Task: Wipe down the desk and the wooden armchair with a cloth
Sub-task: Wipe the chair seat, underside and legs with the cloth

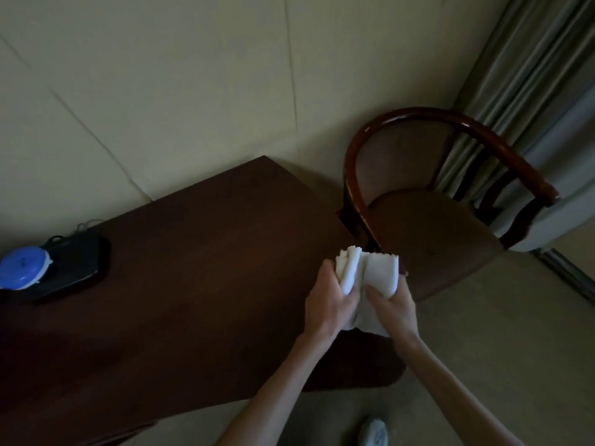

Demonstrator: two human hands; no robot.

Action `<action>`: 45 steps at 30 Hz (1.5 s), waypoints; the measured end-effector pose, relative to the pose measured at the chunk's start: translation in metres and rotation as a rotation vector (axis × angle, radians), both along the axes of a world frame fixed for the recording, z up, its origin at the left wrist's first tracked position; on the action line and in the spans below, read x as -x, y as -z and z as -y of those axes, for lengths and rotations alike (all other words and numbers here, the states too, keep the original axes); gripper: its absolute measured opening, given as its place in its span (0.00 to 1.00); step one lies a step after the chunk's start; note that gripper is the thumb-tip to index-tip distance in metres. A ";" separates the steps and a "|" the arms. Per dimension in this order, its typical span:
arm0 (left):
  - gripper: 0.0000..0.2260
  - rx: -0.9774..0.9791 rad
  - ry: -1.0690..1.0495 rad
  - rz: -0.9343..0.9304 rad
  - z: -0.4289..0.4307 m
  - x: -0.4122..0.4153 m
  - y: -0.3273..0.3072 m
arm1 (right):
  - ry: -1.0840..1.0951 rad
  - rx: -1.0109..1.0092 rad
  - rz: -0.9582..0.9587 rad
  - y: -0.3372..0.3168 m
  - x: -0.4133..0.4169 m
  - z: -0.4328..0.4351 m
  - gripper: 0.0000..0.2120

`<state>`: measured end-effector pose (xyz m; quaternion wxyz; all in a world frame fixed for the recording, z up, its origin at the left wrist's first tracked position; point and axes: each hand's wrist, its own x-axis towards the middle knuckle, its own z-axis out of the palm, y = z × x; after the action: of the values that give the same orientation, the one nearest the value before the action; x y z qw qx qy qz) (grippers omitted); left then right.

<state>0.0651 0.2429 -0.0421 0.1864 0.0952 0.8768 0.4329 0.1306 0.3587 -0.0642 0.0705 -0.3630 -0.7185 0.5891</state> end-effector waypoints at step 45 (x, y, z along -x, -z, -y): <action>0.23 -0.824 -0.296 0.827 -0.386 0.051 0.055 | -0.307 0.798 0.204 0.014 0.090 -0.433 0.27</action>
<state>0.0137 0.6290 -0.0968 0.3976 -0.1396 0.4955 0.7596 0.0411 0.7918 -0.0785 -0.2351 -0.3070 -0.4835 0.7853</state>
